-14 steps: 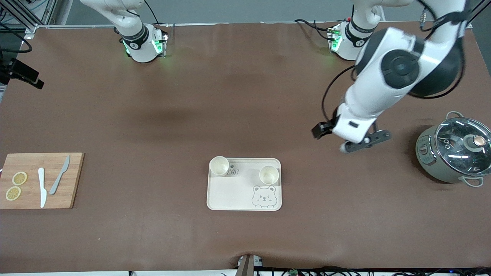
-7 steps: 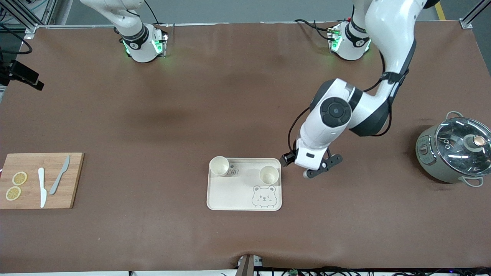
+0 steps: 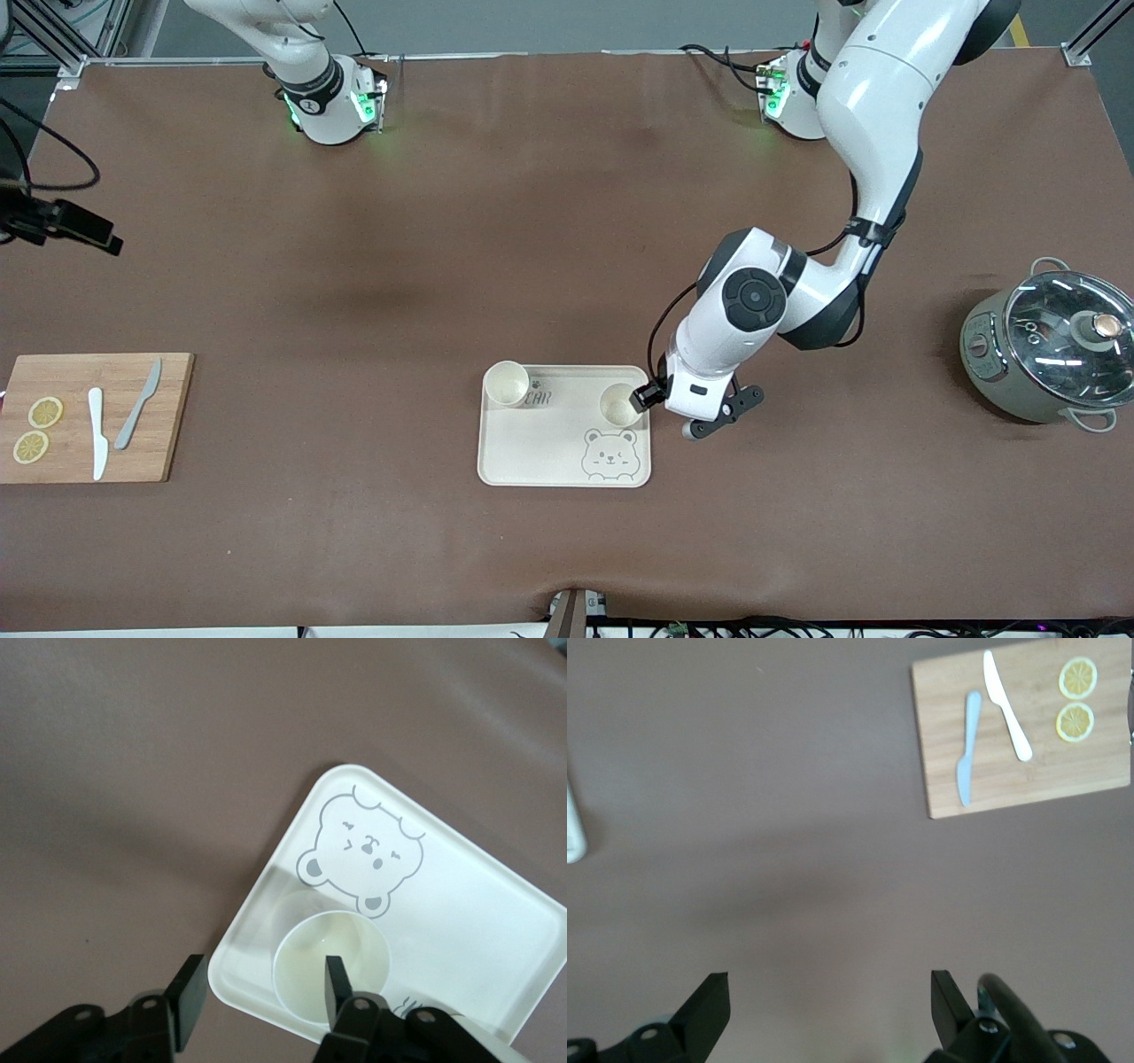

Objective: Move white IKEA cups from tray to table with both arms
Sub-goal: 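Reach the left gripper to the white cup on the tray, then grasp the cup with the left gripper while the right gripper reaches the tray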

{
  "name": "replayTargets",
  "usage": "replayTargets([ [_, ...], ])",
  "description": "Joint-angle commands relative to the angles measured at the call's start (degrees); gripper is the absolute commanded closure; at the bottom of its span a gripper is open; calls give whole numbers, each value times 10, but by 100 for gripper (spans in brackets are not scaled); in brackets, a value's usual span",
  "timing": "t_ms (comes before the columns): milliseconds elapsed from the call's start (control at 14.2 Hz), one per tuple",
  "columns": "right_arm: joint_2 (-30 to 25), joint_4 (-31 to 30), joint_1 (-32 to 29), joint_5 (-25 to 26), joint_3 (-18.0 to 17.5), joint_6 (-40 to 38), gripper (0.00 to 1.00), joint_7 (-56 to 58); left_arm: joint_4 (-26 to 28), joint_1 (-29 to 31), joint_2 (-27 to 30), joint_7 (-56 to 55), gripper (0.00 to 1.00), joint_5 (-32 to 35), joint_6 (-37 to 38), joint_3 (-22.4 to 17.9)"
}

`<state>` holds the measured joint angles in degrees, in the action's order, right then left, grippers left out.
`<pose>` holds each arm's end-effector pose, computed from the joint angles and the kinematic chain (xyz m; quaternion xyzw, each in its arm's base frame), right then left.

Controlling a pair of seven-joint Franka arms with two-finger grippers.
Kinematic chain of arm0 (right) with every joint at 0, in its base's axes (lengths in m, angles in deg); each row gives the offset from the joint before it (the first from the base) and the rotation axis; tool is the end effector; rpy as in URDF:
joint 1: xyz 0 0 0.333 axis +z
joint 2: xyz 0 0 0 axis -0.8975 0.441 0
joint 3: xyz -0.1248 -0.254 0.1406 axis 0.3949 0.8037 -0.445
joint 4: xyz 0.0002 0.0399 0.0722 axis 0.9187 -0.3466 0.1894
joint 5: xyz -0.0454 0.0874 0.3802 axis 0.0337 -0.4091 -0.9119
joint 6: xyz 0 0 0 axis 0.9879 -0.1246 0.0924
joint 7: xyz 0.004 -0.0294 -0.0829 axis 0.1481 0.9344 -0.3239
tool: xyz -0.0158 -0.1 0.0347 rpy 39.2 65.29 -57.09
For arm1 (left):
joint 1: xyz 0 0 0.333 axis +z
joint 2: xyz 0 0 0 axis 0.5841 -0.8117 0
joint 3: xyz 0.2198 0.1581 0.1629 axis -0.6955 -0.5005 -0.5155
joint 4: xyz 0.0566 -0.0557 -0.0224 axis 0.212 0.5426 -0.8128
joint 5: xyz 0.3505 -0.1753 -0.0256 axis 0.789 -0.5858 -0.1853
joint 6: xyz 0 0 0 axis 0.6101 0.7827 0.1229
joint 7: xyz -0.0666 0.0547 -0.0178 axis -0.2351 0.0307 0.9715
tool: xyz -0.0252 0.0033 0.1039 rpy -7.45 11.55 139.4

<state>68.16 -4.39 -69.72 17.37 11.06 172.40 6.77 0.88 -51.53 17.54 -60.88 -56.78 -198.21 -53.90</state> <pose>0.5685 -0.0533 0.5819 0.9952 -0.0744 -0.0586 0.0240 0.6439 -0.3652 0.2983 0.9609 0.2583 0.0163 0.0979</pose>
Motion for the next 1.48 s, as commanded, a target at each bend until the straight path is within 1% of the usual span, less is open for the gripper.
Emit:
replayTargets([
  [0, 54, 30, 6, 42, -2, -5, 0, 5, -14, -14, -26, -19, 39, 17, -28, -3],
  [141, 71, 37, 2, 54, -1, 17, 0, 5, -13, -24, -40, -19, 40, 17, -46, -3],
  [212, 81, 47, 0, 54, -1, 25, 0, 5, -13, -25, -45, -19, 42, 17, -49, -4],
  [353, 95, 48, 3, 45, -1, 32, 0, -5, -12, -27, -57, -18, 51, 27, -59, -4],
  [424, 105, 48, 1, 39, -2, 37, 0, -4, -11, -27, -63, -19, 59, 42, -61, -4],
  [495, 109, 44, 1, 36, -2, 46, 0, -3, -11, -28, -66, -19, 70, 54, -63, -3],
  [636, 133, 42, 3, 21, -2, 47, 0, -5, -11, -28, -67, -17, 100, 55, -63, -3],
  [848, 158, 43, 0, -64, -1, 62, 0, -7, -12, -24, -56, -16, 100, 59, -63, -4],
  [918, 163, 41, 0, -82, 0, 77, 0, -7, -12, -24, -45, -17, 100, 58, -61, -4],
  [1060, 175, 41, 13, -76, 0, 99, 0, -11, -11, -9, -9, -16, 100, 58, -48, -2],
  [1272, 190, 41, 34, -77, -1, 123, 0, -11, -9, 25, 45, -11, 100, 52, 3, 0],
  [1413, 198, 40, 58, -75, 0, 150, 0, -14, -9, 47, 70, -10, 100, 50, 56, 3],
])
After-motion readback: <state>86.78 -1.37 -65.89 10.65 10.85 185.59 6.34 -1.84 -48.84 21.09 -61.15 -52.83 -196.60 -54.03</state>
